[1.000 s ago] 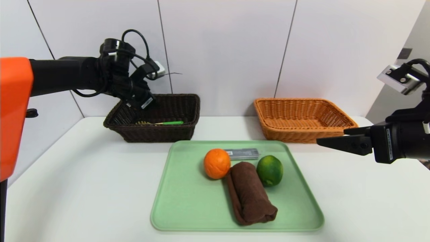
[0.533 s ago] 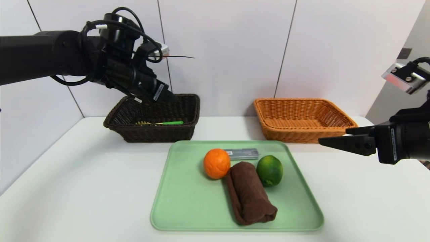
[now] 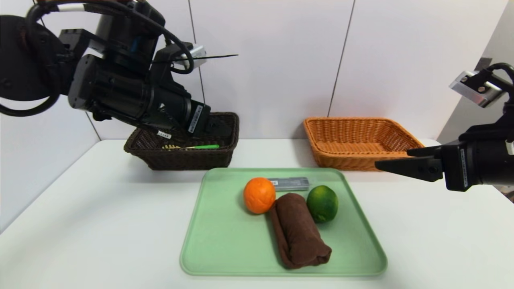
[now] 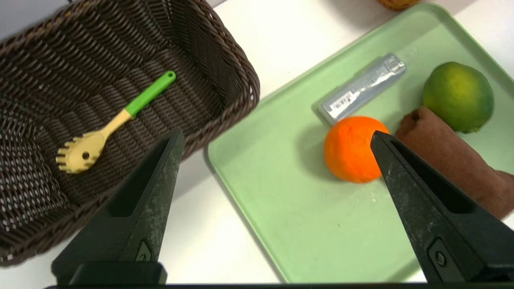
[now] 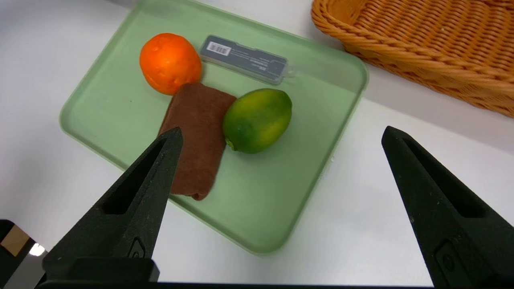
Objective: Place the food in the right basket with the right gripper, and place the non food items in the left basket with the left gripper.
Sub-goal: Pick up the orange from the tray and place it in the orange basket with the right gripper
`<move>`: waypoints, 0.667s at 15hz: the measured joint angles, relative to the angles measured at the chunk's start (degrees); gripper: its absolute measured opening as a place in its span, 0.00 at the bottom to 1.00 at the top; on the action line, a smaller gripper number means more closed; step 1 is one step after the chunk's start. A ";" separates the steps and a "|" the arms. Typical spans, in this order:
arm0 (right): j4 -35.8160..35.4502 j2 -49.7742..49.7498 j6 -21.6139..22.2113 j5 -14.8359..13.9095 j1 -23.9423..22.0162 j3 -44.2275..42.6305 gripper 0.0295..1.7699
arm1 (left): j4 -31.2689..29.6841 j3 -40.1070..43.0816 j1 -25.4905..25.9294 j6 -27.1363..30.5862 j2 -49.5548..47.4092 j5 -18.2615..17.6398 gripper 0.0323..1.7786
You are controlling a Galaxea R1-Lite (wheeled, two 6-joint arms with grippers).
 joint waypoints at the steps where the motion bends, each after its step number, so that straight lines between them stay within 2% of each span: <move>1: 0.04 1.10 -0.02 -0.22 1.07 -1.28 0.97 | 0.02 2.46 -0.15 -0.09 -2.29 0.17 0.93; 3: 0.45 3.91 0.00 -0.41 3.19 -4.45 0.97 | 0.46 7.95 -0.20 0.20 -7.03 1.11 0.93; 7: 3.01 11.69 0.04 -0.54 7.96 -13.74 0.97 | 0.88 19.49 -0.12 0.46 -16.48 5.50 0.94; 10: 6.38 17.31 0.06 -0.74 12.53 -20.80 0.97 | 1.34 24.56 -0.04 0.49 -21.50 6.80 0.94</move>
